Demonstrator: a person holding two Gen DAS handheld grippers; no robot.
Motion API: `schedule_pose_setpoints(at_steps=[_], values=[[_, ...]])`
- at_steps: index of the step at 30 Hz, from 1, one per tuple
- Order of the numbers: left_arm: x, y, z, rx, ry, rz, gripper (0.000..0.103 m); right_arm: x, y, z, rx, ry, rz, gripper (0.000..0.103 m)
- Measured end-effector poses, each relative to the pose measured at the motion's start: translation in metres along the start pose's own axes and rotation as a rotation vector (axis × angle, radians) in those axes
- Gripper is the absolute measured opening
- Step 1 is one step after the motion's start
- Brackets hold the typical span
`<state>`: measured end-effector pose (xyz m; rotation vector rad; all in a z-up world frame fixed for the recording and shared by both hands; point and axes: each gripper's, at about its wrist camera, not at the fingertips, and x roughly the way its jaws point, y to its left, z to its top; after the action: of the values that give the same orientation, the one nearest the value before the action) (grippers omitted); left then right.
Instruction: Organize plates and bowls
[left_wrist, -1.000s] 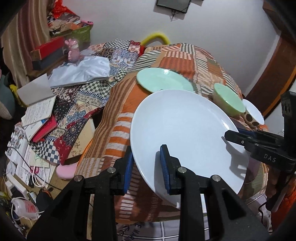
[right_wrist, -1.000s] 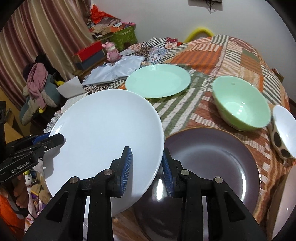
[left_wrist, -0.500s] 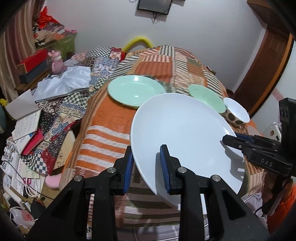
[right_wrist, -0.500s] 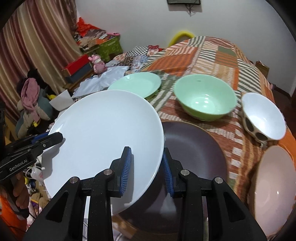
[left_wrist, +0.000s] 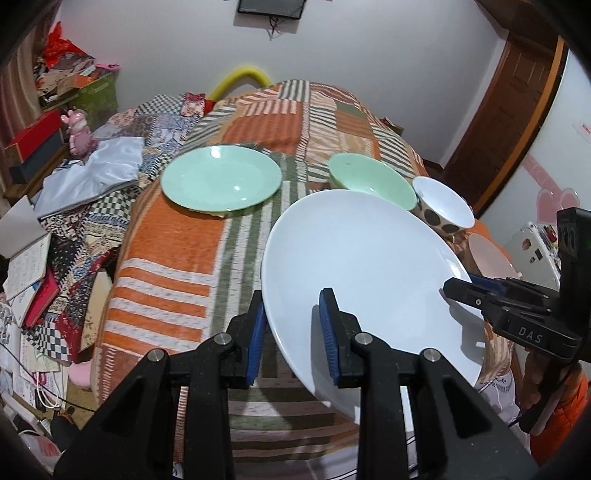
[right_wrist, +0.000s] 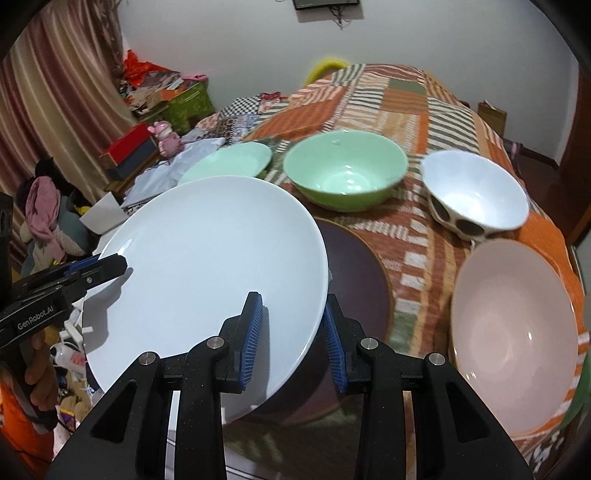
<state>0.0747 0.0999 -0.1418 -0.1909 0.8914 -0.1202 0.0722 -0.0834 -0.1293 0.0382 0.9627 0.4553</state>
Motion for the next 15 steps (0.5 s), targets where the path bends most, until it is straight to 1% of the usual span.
schedule_pose_setpoints(at_steps=[7, 15], values=[[0.020, -0.006, -0.004, 0.025, 0.049, -0.037, 0.027, 0.004, -0.015, -0.012, 0.054, 0.029, -0.023, 0.030], [0.045, -0.004, -0.007, 0.017, 0.098, -0.061, 0.027, 0.010, -0.022, -0.017, 0.080, 0.049, -0.047, 0.030]])
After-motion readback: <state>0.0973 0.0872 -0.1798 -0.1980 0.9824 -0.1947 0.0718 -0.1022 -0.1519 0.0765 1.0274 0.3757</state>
